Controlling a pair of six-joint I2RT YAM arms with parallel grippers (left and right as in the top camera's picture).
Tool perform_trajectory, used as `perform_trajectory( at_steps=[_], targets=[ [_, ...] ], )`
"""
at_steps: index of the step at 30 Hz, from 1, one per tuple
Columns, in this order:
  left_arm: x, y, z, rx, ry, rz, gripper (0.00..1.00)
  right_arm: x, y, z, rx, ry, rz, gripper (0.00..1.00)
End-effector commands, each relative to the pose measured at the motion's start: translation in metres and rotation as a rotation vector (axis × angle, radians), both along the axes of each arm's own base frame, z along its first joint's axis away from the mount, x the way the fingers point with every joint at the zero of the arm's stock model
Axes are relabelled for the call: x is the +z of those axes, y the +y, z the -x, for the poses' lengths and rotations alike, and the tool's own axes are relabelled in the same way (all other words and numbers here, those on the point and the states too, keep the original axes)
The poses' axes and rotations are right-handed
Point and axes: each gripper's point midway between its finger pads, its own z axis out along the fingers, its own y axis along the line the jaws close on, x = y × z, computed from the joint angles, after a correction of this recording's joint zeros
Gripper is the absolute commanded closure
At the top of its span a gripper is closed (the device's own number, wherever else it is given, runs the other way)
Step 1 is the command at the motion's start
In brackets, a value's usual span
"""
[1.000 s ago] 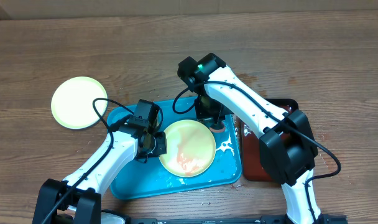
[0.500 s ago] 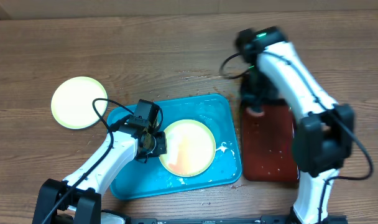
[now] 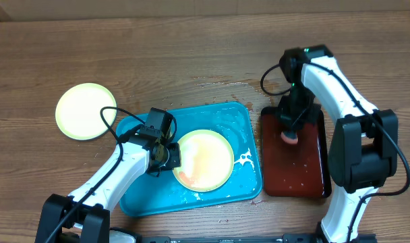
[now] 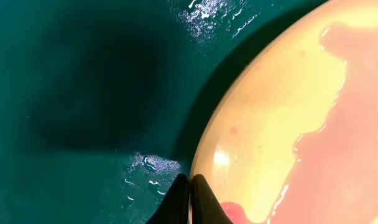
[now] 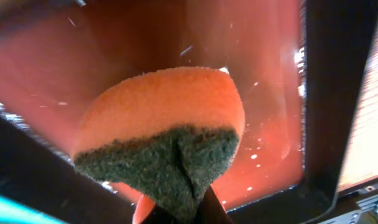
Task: Clean dirty plates on tray and stack at the side
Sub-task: 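Return the sponge with the right gripper to the dark tray and release, then raise the right arm away to the upper right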
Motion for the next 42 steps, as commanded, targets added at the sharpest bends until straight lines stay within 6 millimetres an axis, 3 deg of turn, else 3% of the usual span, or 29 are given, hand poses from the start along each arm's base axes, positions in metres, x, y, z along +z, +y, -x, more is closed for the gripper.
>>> perform_trajectory(
  at_steps=[1, 6, 11, 12, 15, 18, 22, 28, 35, 38, 42],
  targets=[
    [-0.004, 0.004, 0.007, 0.020, 0.029, -0.008, 0.96, 0.002, -0.003, 0.001, -0.018, -0.015, -0.012, 0.96],
    [-0.004, 0.005, 0.009, 0.014, 0.035, -0.010, 0.96, -0.004, -0.007, 0.007, -0.030, 0.004, -0.010, 0.96],
    [-0.004, 0.001, 0.009, 0.007, 0.036, 0.007, 0.96, -0.025, -0.005, 0.023, -0.038, 0.039, -0.029, 0.96],
    [-0.004, 0.000, 0.009, 0.008, 0.035, 0.010, 0.96, -0.029, -0.005, 0.025, -0.038, 0.044, -0.027, 0.91],
    [-0.004, 0.000, 0.008, 0.008, 0.032, 0.010, 0.96, -0.029, -0.006, 0.023, -0.038, 0.034, -0.029, 0.59],
    [-0.004, 0.000, 0.008, 0.008, 0.033, 0.010, 0.96, -0.023, -0.005, 0.018, -0.028, 0.012, -0.036, 0.41],
    [-0.004, 0.000, 0.008, 0.008, 0.033, 0.010, 0.96, -0.006, -0.003, 0.006, -0.008, -0.038, -0.050, 0.37],
    [-0.004, 0.000, 0.008, 0.008, 0.033, 0.010, 0.96, 0.053, -0.012, -0.015, 0.012, -0.156, -0.002, 0.36],
    [0.009, -0.006, -0.007, 0.006, -0.007, 0.030, 0.96, 0.151, -0.008, -0.038, 0.069, -0.372, -0.042, 0.34],
    [0.022, -0.013, -0.017, 0.001, -0.031, 0.058, 0.96, 0.190, 0.003, -0.051, 0.103, -0.506, -0.116, 0.33],
    [0.037, -0.018, -0.030, -0.005, -0.063, 0.075, 0.96, 0.237, 0.017, -0.060, 0.122, -0.661, -0.209, 0.16]
  ],
)
